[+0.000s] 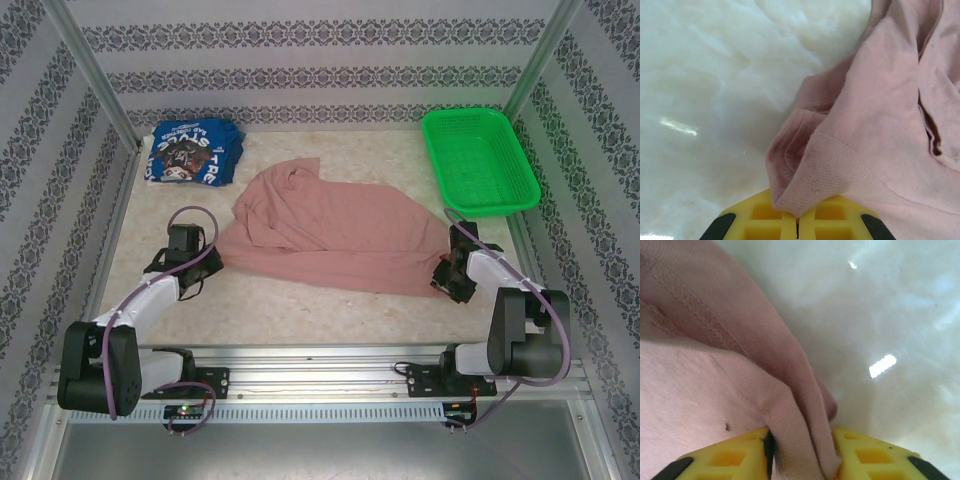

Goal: Fold and stack the t-shirts

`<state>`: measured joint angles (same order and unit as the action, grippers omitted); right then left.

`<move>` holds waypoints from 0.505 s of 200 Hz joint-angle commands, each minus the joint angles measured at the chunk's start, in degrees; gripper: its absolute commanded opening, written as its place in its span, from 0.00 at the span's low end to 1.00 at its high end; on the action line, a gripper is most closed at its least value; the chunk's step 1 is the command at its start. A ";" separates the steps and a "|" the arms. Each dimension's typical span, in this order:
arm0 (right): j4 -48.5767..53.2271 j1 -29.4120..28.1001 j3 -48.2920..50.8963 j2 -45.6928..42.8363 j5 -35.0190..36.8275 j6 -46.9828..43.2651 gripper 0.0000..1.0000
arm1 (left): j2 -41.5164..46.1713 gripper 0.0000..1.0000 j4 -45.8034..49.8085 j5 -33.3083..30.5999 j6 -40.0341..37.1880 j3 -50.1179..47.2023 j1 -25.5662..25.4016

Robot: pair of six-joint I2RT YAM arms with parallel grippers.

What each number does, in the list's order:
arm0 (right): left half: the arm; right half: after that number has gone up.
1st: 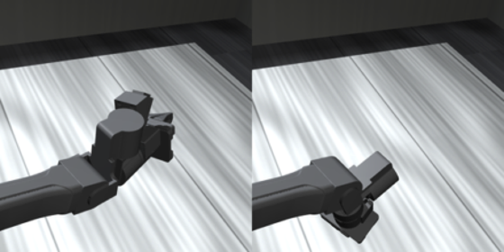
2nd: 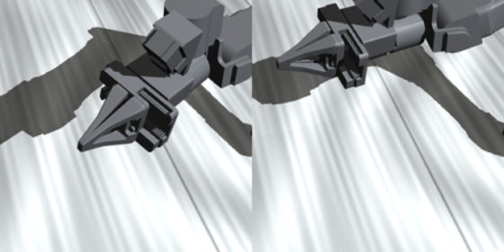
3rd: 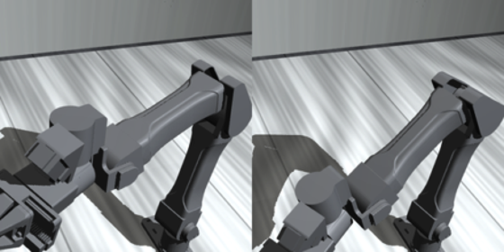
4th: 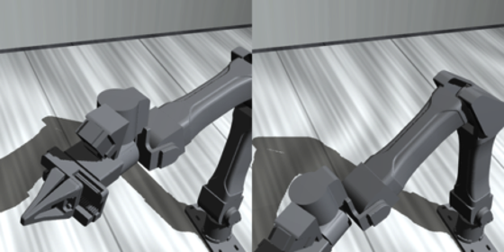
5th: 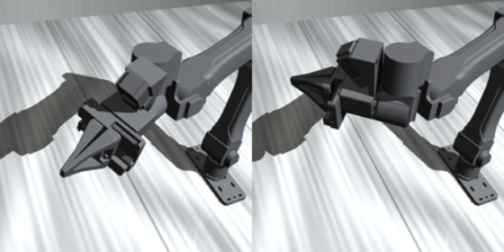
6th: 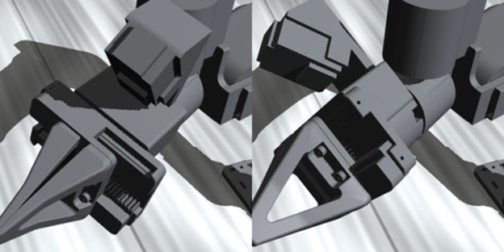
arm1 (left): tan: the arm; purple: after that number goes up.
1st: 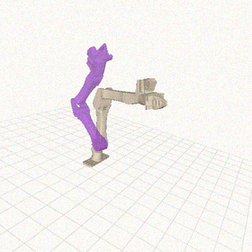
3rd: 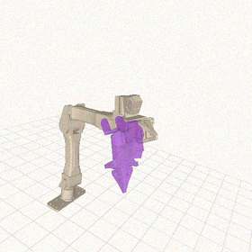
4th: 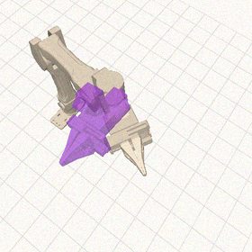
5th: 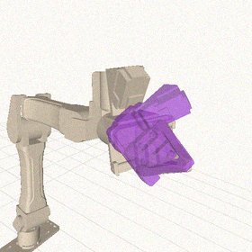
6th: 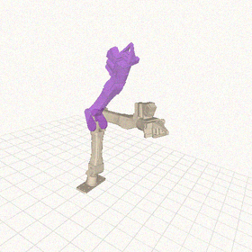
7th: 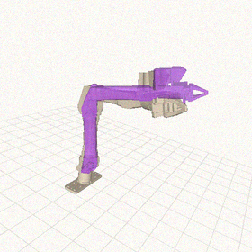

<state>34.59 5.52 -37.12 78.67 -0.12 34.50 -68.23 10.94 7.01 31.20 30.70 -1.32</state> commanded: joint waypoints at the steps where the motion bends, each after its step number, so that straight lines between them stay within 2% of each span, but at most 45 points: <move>1: -3.83 0.44 0.05 0.33 -0.67 0.57 0.27 | 1.83 0.06 3.82 -3.05 -2.20 -0.76 2.81; 56: -1.11 0.43 4.85 -8.94 -2.33 1.35 0.26 | 7.50 0.06 7.11 -2.39 -0.79 -3.08 4.05; 66: -1.13 0.46 5.45 -9.88 -2.94 1.54 0.28 | 6.97 0.09 7.41 -2.39 0.15 -3.44 4.08; 75: -0.37 0.46 5.35 -10.16 -2.79 1.38 0.35 | 6.11 0.20 7.81 -2.60 1.12 -3.84 4.20; 85: 0.25 0.45 5.22 -10.36 -2.61 1.11 0.37 | 5.73 0.28 8.70 -2.95 1.62 -3.54 4.27; 90: 0.42 0.46 5.09 -10.65 -2.41 0.97 0.39 | 5.92 0.36 9.47 -3.53 1.73 -3.23 4.22; 96: 0.73 0.46 4.90 -11.13 -2.19 0.94 0.40 | 6.68 0.53 10.84 -4.61 1.99 -2.56 4.22; 101: 1.08 0.46 4.58 -11.67 -1.91 0.92 0.42 | 7.64 0.63 12.01 -5.68 2.10 -2.03 4.23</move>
<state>33.21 5.52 -32.42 68.82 -2.44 35.31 -62.19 17.28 5.21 31.77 27.92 2.33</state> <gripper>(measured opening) 0.390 0.399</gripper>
